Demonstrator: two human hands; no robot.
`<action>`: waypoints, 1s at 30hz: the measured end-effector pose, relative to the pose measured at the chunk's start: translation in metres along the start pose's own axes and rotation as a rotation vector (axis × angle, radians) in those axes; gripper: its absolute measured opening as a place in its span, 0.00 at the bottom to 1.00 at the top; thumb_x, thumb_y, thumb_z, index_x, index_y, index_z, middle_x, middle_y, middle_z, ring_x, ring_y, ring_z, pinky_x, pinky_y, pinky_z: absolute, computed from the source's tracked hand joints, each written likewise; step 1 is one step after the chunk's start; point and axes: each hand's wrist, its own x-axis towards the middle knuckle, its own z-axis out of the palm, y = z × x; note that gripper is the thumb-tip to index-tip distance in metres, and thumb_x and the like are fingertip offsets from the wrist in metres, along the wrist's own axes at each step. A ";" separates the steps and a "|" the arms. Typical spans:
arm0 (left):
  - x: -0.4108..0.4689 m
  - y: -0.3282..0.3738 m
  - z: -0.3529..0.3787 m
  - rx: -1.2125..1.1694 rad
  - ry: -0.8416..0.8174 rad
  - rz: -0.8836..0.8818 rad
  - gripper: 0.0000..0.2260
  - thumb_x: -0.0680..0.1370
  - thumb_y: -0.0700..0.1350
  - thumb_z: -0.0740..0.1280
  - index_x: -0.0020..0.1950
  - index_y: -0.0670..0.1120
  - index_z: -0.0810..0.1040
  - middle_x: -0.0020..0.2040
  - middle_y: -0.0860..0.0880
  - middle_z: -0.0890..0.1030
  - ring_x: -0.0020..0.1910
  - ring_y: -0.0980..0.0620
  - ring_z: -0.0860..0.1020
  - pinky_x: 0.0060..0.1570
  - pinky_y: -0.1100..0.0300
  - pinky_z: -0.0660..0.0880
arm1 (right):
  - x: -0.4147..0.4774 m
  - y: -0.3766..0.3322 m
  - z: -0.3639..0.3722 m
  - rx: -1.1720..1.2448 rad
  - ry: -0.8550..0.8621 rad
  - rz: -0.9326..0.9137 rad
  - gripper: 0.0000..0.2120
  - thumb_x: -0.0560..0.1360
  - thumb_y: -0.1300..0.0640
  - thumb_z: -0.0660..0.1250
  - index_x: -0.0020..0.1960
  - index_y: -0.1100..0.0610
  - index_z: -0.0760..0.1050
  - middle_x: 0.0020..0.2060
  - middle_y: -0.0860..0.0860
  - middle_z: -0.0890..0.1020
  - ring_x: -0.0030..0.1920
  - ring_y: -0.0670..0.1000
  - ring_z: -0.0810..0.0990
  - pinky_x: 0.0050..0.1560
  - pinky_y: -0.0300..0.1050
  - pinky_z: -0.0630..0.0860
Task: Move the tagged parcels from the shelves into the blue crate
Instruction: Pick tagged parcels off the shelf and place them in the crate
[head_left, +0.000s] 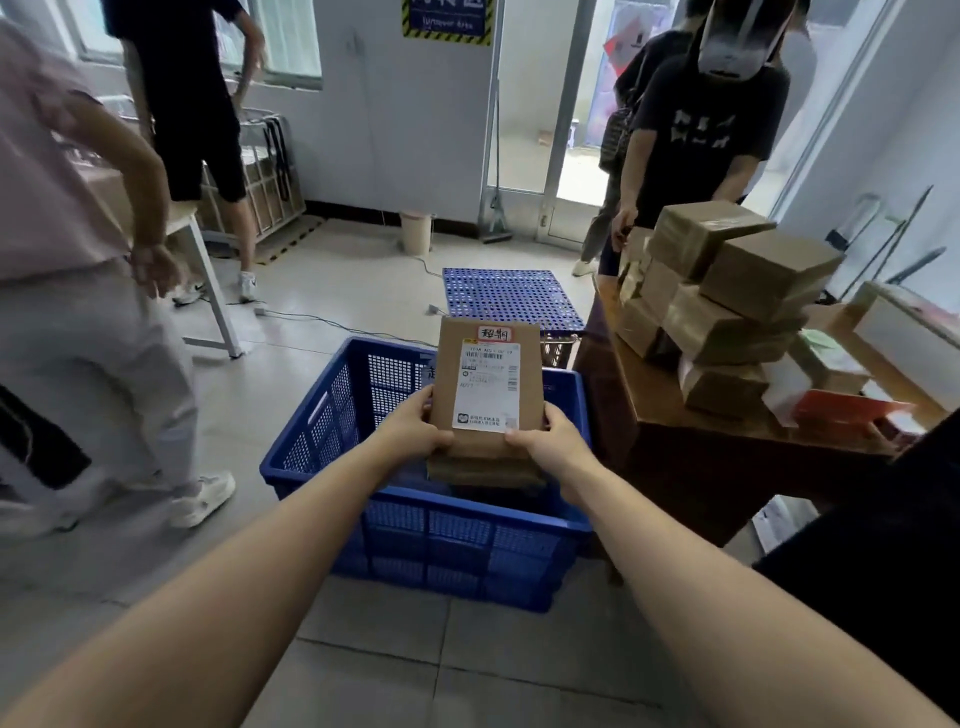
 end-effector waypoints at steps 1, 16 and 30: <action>0.013 -0.002 -0.004 0.004 0.002 -0.012 0.31 0.75 0.31 0.66 0.75 0.49 0.63 0.64 0.46 0.75 0.60 0.47 0.75 0.59 0.52 0.76 | 0.013 -0.002 0.003 -0.006 -0.011 0.006 0.27 0.73 0.56 0.71 0.69 0.51 0.67 0.63 0.52 0.75 0.61 0.53 0.74 0.60 0.49 0.74; 0.218 -0.061 -0.056 0.035 -0.036 -0.146 0.34 0.74 0.32 0.68 0.76 0.49 0.61 0.68 0.45 0.74 0.63 0.46 0.75 0.61 0.54 0.74 | 0.195 -0.010 0.057 -0.081 -0.065 0.131 0.25 0.75 0.61 0.68 0.70 0.54 0.66 0.64 0.51 0.75 0.59 0.49 0.73 0.58 0.44 0.71; 0.378 -0.124 -0.082 0.010 -0.111 -0.313 0.32 0.73 0.32 0.67 0.74 0.49 0.64 0.65 0.48 0.75 0.62 0.48 0.75 0.61 0.50 0.76 | 0.352 0.019 0.110 -0.118 -0.044 0.349 0.27 0.75 0.57 0.70 0.70 0.57 0.62 0.65 0.54 0.74 0.59 0.51 0.74 0.55 0.44 0.73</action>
